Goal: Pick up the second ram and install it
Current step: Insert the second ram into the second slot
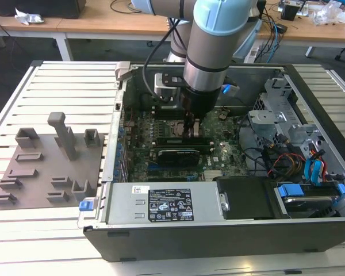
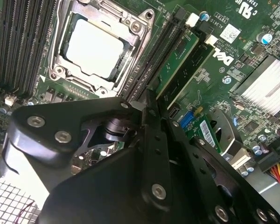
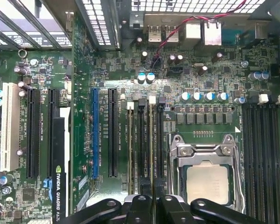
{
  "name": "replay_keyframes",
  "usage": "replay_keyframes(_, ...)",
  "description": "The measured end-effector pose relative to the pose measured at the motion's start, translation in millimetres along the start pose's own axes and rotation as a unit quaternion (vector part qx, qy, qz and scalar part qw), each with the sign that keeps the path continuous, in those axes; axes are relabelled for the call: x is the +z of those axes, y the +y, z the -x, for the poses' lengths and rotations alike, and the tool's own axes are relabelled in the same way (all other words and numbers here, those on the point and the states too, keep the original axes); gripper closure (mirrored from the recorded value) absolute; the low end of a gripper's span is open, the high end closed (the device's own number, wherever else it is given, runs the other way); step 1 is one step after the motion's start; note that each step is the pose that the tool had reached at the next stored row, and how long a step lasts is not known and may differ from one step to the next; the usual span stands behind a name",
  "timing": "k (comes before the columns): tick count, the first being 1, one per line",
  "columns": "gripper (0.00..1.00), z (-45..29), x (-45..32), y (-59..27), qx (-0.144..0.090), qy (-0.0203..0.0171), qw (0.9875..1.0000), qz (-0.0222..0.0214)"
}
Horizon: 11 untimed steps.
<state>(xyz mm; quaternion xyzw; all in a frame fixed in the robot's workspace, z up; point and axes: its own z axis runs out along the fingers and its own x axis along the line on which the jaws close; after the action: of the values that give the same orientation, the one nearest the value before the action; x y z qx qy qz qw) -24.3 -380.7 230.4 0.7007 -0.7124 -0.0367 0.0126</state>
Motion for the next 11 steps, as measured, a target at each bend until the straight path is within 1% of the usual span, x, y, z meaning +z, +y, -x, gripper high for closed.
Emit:
replay_keyframes(3, 0.87, 0.2, 1.4, -0.2, 0.000, -0.0002, 1.0000, 0.0001)
replay_keyframes(5, 0.87, 0.5, 0.1, -0.2, 0.000, -0.0010, 1.0000, -0.0006)
replay_keyframes(6, 0.87, 0.4, -1.9, 0.0, 0.000, -0.0004, 1.0000, -0.0005)
replay_keyframes(11, 0.87, 0.3, -0.7, -0.1, 0.000, -0.0002, 1.0000, -0.0004)
